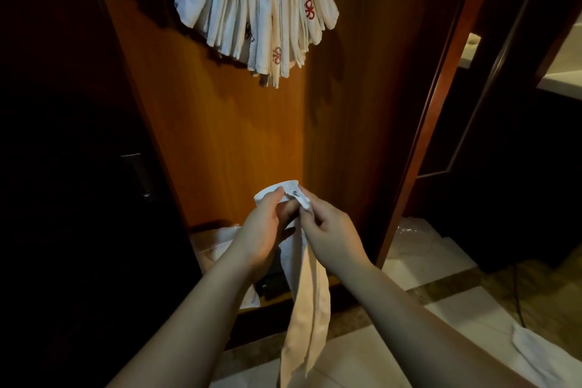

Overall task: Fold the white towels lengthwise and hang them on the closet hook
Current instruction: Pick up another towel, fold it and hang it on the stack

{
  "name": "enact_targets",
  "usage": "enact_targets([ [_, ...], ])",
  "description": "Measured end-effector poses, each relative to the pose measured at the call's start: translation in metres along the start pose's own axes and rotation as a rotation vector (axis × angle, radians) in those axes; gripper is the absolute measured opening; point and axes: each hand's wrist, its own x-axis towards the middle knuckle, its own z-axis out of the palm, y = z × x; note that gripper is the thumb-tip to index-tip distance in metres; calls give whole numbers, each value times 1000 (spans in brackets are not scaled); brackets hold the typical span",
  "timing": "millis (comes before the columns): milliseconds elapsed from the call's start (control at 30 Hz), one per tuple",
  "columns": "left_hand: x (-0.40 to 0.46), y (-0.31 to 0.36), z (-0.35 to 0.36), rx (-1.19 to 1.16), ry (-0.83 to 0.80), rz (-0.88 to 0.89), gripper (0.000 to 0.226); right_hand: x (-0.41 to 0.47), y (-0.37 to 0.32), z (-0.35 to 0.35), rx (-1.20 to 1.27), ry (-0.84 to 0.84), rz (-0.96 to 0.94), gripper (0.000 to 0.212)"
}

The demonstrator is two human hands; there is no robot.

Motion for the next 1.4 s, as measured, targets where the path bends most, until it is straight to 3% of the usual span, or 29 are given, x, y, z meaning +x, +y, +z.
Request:
enact_targets([
  [133,2,0,-6,211,124,119,33,4,-3,-10,116,55,64,25],
  [200,5,-1,-16,547,277,366,17,10,-4,-19,119,105,56,32],
  [267,8,2,-32,969,384,561,28,15,-6,-30,101,120,25,33],
  [333,17,9,-51,1199,332,468,47,20,-9,-40,77,119,-3,28],
  [433,23,27,-73,1456,211,147,27,27,-11,-56,131,115,-1,24],
  [500,25,41,-85,1672,91,135,20,31,-11,-67,108,86,-3,24],
  [567,24,60,-92,1787,41,234,25,33,-8,-76,64,58,10,24],
  [733,4,103,-84,1612,67,690,19,33,3,-92,200,138,63,27],
  [833,-12,116,-64,1545,92,838,16,36,-1,-101,313,216,57,31],
  [933,-18,119,-45,1412,215,804,14,36,-8,-107,353,262,52,32],
  [1033,-18,119,-32,1411,387,668,32,38,-12,-108,316,279,36,29],
  [1100,-16,123,-29,1528,374,573,40,38,-18,-107,277,304,27,26],
  [1267,-12,136,-36,1743,291,544,19,39,-30,-106,159,368,-37,31],
  [1333,-11,137,-43,1605,248,565,18,41,-29,-109,133,412,-52,30],
  [1400,-10,132,-47,1162,161,565,18,42,-32,-112,118,439,-63,27],
])
